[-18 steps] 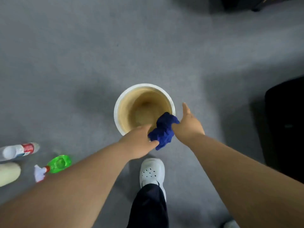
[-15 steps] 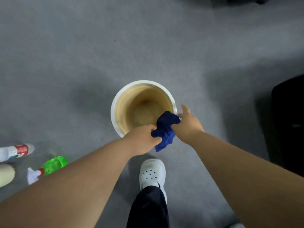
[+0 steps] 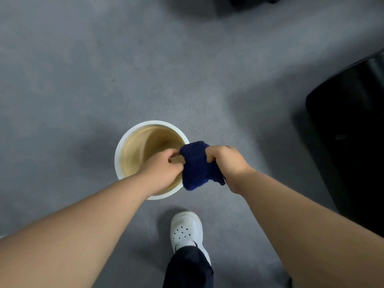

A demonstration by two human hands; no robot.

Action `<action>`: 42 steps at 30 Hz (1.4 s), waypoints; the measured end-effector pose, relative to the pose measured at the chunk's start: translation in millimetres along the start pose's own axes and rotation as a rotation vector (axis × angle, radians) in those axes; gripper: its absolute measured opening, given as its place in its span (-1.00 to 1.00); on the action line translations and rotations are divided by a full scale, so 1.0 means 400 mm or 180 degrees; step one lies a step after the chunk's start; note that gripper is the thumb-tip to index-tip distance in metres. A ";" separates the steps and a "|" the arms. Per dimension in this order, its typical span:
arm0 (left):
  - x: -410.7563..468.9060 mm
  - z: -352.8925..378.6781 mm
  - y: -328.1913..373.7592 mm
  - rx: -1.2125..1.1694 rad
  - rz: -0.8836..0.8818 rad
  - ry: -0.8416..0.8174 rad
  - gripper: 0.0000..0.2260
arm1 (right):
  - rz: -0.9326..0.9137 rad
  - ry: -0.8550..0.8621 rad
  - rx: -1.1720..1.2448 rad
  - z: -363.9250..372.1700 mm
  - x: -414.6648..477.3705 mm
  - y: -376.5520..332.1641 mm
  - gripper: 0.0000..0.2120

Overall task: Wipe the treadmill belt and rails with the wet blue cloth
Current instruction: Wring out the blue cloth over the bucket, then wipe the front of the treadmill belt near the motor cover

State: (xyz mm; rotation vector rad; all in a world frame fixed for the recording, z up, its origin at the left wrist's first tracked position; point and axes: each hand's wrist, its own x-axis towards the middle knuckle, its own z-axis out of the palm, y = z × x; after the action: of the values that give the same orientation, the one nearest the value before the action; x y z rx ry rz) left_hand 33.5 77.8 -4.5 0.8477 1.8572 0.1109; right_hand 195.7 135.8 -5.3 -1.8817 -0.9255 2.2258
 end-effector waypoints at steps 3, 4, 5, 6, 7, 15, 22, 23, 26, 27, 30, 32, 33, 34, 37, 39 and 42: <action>-0.032 0.035 0.156 -0.1050 -0.0156 -0.0480 -0.82 | 0.0031 0.0138 0.0694 -0.117 -0.056 -0.025 -0.70; -0.046 0.055 0.215 -0.1359 -0.0266 -0.0685 -0.83 | 0.0000 0.0196 0.0897 -0.167 -0.076 -0.031 -0.62; -0.057 0.082 0.275 -0.1502 -0.0308 -0.0867 -0.78 | -0.0020 0.0281 0.1050 -0.225 -0.099 -0.034 -0.58; -0.068 0.117 0.336 -0.1443 -0.0285 -0.0999 -0.74 | -0.0039 0.0366 0.1185 -0.288 -0.130 -0.036 -0.56; -0.081 0.157 0.401 -0.1224 -0.0205 -0.1052 -0.73 | -0.0082 0.0423 0.1312 -0.358 -0.168 -0.036 -0.58; -0.298 0.585 1.073 0.0377 0.1083 -0.1099 -0.91 | -0.0538 0.1059 0.1845 -1.060 -0.573 0.037 -0.82; -0.605 1.012 1.579 0.0692 0.1624 -0.1902 -0.86 | -0.0943 0.1530 0.2148 -1.624 -0.969 0.131 -0.82; -0.644 1.061 1.625 0.0709 0.1578 -0.2067 -0.86 | -0.1004 0.1575 0.2153 -1.685 -1.019 0.151 -0.80; -0.722 1.178 1.735 0.0794 0.1508 -0.2348 -0.83 | -0.1187 0.1713 0.2182 -1.831 -1.143 0.205 -0.70; -0.736 1.205 1.765 0.0862 0.1524 -0.2389 -0.84 | -0.1239 0.1729 0.2188 -1.866 -1.168 0.217 -0.68; -0.761 1.265 1.863 0.0952 0.1676 -0.2662 -0.71 | -0.1367 0.1683 0.2305 -1.958 -1.203 0.213 -0.66; -0.748 1.295 1.942 0.0959 0.1708 -0.2835 -0.46 | -0.1408 0.1652 0.2378 -2.020 -1.204 0.180 -0.68; -0.736 1.310 1.983 0.0942 0.1658 -0.2938 -0.40 | -0.1436 0.1641 0.2431 -2.052 -1.202 0.155 -0.69; -0.722 1.325 2.024 0.0912 0.1585 -0.3027 -0.39 | -0.1453 0.1645 0.2495 -2.088 -1.195 0.131 -0.68; -0.673 1.388 2.166 0.0620 0.1629 -0.2729 -0.56 | -0.1444 0.1723 0.2604 -2.210 -1.160 0.057 -0.66; -0.616 1.445 2.291 0.0427 0.1927 -0.2222 -0.79 | -0.1440 0.1800 0.2702 -2.313 -1.123 0.002 -0.72; -0.518 1.516 2.491 0.0465 0.2124 -0.1880 -0.80 | -0.1192 0.1968 0.2987 -2.470 -1.049 -0.090 -0.85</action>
State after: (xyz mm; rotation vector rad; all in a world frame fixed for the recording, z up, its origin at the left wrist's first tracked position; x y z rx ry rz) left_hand 1084.6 516.7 321.4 1.4044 0.9943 0.1228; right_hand 1193.7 367.4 316.8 -1.5567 -0.0612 1.3184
